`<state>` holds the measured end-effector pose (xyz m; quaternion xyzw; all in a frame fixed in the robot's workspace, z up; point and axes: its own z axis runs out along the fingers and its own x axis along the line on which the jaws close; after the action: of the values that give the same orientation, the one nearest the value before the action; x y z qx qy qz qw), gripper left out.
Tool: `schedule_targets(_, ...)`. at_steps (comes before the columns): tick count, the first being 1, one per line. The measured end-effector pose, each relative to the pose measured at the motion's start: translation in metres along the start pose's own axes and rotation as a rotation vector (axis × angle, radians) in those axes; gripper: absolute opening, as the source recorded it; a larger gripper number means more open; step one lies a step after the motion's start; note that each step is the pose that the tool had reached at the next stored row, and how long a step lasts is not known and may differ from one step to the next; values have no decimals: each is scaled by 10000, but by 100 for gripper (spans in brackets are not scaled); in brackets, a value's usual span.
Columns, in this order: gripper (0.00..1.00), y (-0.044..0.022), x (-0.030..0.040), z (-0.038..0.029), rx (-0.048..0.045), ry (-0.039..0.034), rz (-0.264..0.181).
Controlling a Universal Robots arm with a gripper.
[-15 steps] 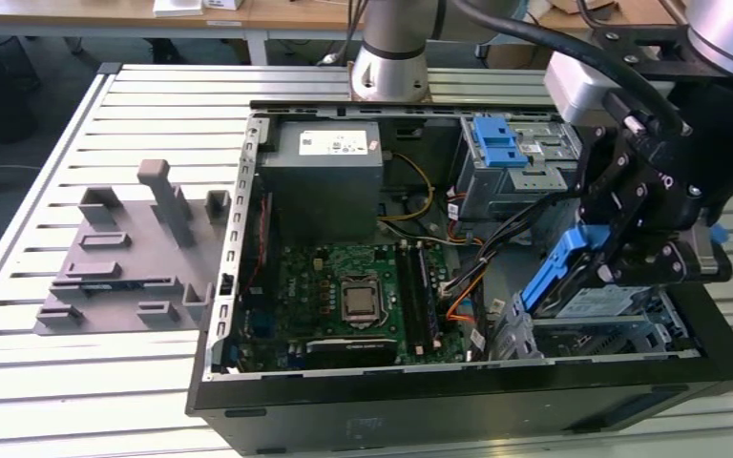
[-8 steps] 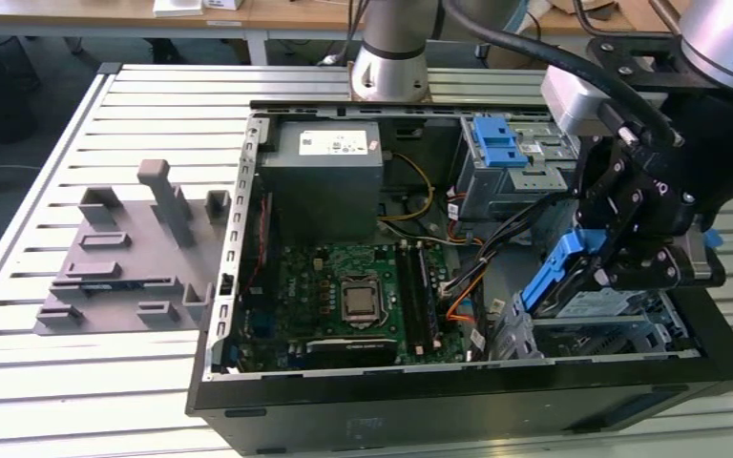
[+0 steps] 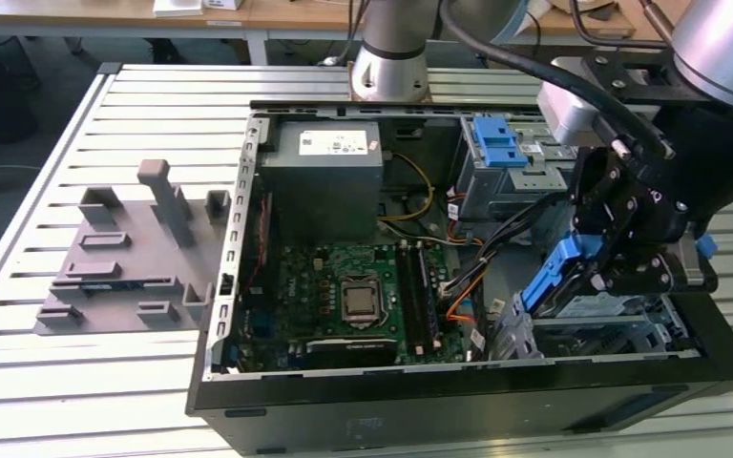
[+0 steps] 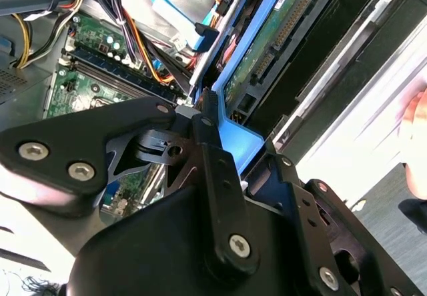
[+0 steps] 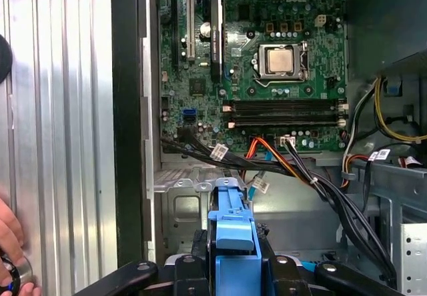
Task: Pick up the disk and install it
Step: 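Insert the disk into the insertion slot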
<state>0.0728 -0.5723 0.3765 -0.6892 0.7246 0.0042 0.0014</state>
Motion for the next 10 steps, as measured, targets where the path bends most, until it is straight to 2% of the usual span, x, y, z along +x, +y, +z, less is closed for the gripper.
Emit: schedule_targets(10,37,-6,0,83,0,-1,0)
